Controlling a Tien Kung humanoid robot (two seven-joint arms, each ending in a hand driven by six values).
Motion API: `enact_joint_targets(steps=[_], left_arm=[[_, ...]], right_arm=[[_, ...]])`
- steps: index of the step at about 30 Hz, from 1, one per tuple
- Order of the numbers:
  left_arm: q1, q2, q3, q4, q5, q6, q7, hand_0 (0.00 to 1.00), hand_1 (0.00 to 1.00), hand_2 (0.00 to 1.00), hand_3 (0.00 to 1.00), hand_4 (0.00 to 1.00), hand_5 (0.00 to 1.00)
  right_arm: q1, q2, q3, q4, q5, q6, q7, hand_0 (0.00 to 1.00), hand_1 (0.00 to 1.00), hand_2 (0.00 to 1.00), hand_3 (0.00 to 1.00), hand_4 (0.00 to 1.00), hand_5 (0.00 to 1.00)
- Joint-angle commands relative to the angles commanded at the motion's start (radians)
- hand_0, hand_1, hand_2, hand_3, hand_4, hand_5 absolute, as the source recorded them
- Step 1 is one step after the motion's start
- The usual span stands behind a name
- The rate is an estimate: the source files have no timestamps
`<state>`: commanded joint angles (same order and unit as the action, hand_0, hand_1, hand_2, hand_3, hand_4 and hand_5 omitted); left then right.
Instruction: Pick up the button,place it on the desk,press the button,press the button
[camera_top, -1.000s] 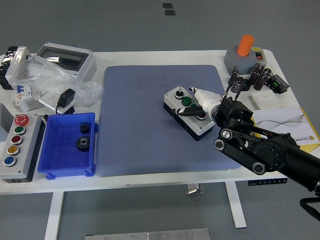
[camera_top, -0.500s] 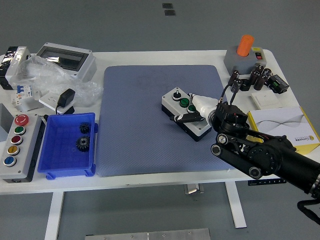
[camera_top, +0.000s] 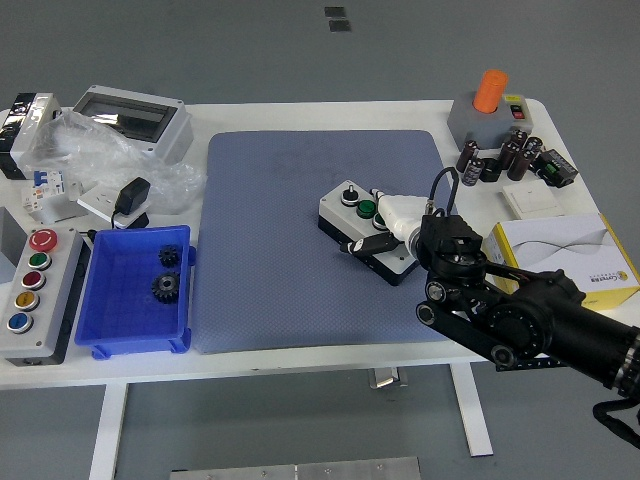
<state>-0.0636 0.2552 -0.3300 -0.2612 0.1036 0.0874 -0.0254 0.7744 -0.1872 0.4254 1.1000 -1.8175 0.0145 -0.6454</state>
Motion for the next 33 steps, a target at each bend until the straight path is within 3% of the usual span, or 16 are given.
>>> enact_joint_targets(steps=[5, 6, 11, 12, 17, 18, 23, 24, 26, 29, 30, 33], left_arm=[[0.0, -0.001, 0.022, 0.0, -0.023, -0.001, -0.017, 0.638, 0.641, 0.586, 0.586, 0.493, 0.002], [0.0, -0.001, 0.025, 0.0, -0.026, -0.001, -0.02, 0.638, 0.639, 0.588, 0.587, 0.483, 0.002], [-0.001, -0.001, 0.036, 0.0, -0.039, 0.002, -0.032, 0.638, 0.639, 0.588, 0.587, 0.483, 0.002], [-0.001, 0.0, 0.041, -0.001, -0.045, 0.002, -0.035, 0.639, 0.639, 0.589, 0.586, 0.489, 0.002], [0.0, -0.001, 0.077, -0.002, -0.082, 0.004, -0.058, 0.639, 0.639, 0.589, 0.586, 0.489, 0.002], [0.0, -0.002, 0.084, -0.002, -0.09, 0.004, -0.062, 0.639, 0.644, 0.591, 0.588, 0.5, 0.002], [0.0, -0.003, 0.112, -0.004, -0.118, 0.006, -0.079, 0.639, 0.644, 0.591, 0.588, 0.5, 0.002], [0.0, -0.004, 0.115, -0.004, -0.121, 0.007, -0.081, 0.639, 0.657, 0.596, 0.591, 0.524, 0.023], [0.001, -0.004, 0.12, -0.004, -0.127, 0.008, -0.084, 0.639, 0.657, 0.596, 0.591, 0.524, 0.023], [0.001, -0.004, 0.122, -0.004, -0.13, 0.011, -0.086, 0.639, 0.657, 0.596, 0.591, 0.524, 0.023], [0.001, -0.004, 0.122, -0.004, -0.131, 0.012, -0.086, 0.639, 0.659, 0.598, 0.593, 0.53, 0.039], [0.001, -0.005, 0.122, -0.004, -0.131, 0.015, -0.087, 0.639, 0.659, 0.598, 0.593, 0.53, 0.039]], right_arm=[[0.002, 0.004, -0.012, -0.001, -0.036, 0.013, 0.0, 0.312, 0.478, 0.543, 0.702, 0.826, 0.36], [0.001, 0.004, -0.013, 0.0, -0.046, 0.014, 0.0, 0.282, 0.422, 0.449, 0.511, 0.663, 0.244], [0.002, 0.003, -0.017, 0.013, -0.069, 0.016, 0.0, 0.282, 0.422, 0.449, 0.511, 0.663, 0.244], [0.002, 0.002, -0.018, 0.015, -0.07, 0.016, 0.0, 0.254, 0.374, 0.368, 0.401, 0.698, 0.102], [0.003, -0.005, -0.031, 0.036, -0.091, 0.011, 0.0, 0.254, 0.374, 0.368, 0.401, 0.698, 0.102], [0.005, -0.007, -0.036, 0.042, -0.097, 0.009, 0.0, 0.265, 0.344, 0.32, 0.361, 0.446, 0.044], [0.015, -0.023, -0.071, 0.071, -0.126, -0.004, 0.0, 0.265, 0.344, 0.32, 0.361, 0.446, 0.044], [0.019, -0.027, -0.083, 0.078, -0.131, -0.012, 0.0, 0.26, 0.342, 0.321, 0.384, 0.494, 0.002], [0.028, -0.037, -0.112, 0.093, -0.143, -0.032, 0.021, 0.26, 0.342, 0.321, 0.384, 0.494, 0.002], [0.046, -0.054, -0.166, 0.116, -0.16, -0.081, 0.101, 0.26, 0.342, 0.321, 0.384, 0.494, 0.002], [0.052, -0.06, -0.183, 0.124, -0.161, -0.102, 0.127, 0.269, 0.359, 0.343, 0.423, 0.369, 0.002], [0.066, -0.072, -0.224, 0.143, -0.152, -0.162, 0.208, 0.269, 0.359, 0.343, 0.423, 0.369, 0.002]])
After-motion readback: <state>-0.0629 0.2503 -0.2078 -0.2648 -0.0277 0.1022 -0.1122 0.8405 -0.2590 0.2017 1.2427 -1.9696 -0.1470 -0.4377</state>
